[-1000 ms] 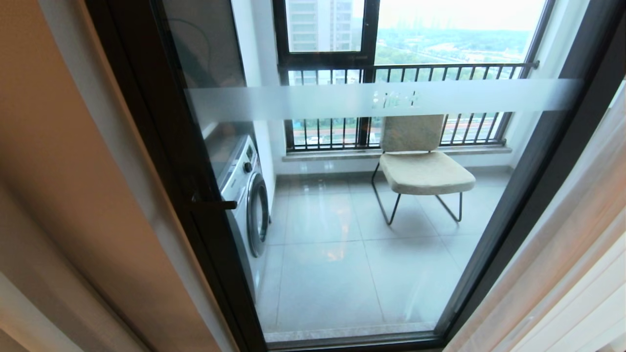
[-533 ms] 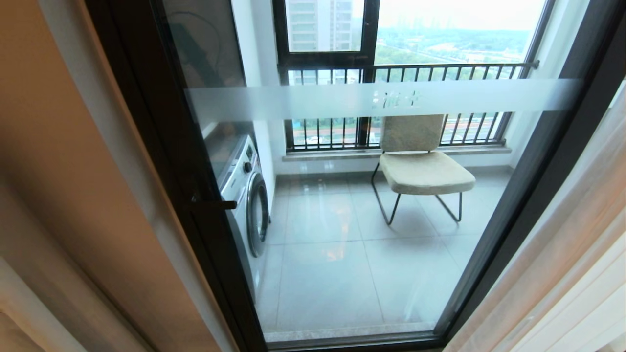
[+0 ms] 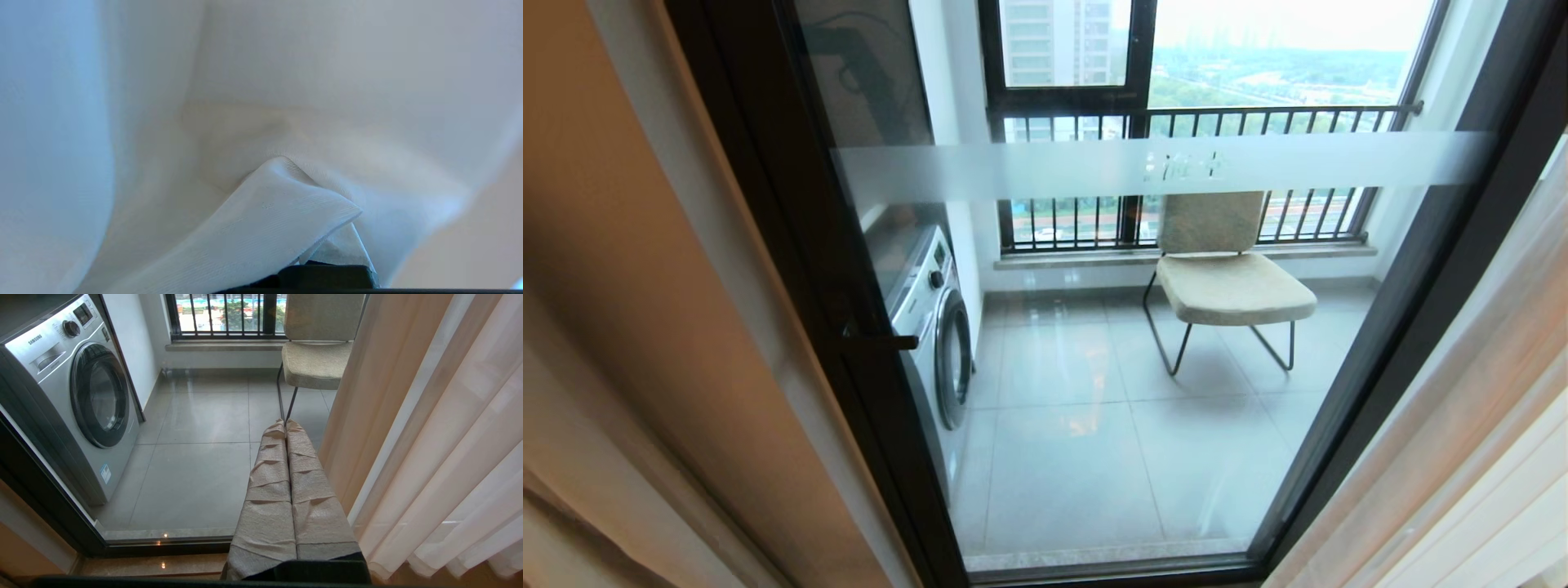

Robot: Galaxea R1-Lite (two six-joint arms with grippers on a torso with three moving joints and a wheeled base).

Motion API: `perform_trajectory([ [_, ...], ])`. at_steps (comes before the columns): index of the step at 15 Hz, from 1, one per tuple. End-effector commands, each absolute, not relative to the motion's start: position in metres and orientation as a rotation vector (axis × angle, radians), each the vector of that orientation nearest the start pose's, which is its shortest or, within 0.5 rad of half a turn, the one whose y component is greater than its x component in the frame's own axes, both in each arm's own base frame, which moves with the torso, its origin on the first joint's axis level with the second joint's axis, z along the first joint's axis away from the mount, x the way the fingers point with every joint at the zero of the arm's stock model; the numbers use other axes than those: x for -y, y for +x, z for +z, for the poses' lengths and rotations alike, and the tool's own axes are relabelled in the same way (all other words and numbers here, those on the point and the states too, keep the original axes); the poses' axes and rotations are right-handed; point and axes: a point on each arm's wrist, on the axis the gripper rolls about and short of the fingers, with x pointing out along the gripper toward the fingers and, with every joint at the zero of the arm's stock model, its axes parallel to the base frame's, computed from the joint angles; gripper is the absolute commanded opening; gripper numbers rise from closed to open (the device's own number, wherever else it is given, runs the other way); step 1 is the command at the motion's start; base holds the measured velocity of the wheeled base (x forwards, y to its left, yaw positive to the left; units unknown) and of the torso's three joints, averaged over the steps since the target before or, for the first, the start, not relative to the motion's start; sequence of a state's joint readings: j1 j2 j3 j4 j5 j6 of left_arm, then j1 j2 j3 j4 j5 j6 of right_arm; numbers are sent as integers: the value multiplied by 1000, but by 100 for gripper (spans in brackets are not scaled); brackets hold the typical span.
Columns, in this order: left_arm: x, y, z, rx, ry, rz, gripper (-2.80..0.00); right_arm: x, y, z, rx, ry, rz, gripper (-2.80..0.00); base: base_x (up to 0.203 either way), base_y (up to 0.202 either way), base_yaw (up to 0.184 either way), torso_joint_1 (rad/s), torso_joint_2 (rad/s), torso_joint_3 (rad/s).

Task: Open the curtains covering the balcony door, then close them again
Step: Pull the inner curtains open on both sides

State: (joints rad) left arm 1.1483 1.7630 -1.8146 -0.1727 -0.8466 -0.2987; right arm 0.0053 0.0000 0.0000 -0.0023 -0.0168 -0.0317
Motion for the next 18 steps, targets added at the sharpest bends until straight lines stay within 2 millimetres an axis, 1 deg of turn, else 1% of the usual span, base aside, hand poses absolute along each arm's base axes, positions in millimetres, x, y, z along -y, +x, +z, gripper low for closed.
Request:
perform_trajectory([
  [1,-261,148,407,174,-95,238,-280,1,-23,76,2,-32,-11,-280,0,0,0,0,0,0],
  [3,-256,152,408,178,-92,218,-280,1,-23,76,3,-32,-11,-280,0,0,0,0,0,0],
  [7,-251,154,411,184,-88,204,-280,1,-23,76,1,-32,-11,-280,0,0,0,0,0,0],
  [8,-250,153,412,187,-83,204,-12,1,-23,76,3,-32,-11,-280,0,0,0,0,0,0],
  [9,-250,153,410,190,-81,203,0,1,-23,76,2,-32,-11,-280,0,0,0,0,0,0],
  [11,-247,152,407,189,-82,203,0,1,-23,76,2,-32,-11,-280,0,0,0,0,0,0],
  [14,-236,145,407,187,-85,206,0,1,-23,76,2,-32,-11,-280,0,0,0,0,0,0],
  [18,-205,126,408,193,-97,215,0,1,-23,76,2,-32,-11,-280,0,0,0,0,0,0],
])
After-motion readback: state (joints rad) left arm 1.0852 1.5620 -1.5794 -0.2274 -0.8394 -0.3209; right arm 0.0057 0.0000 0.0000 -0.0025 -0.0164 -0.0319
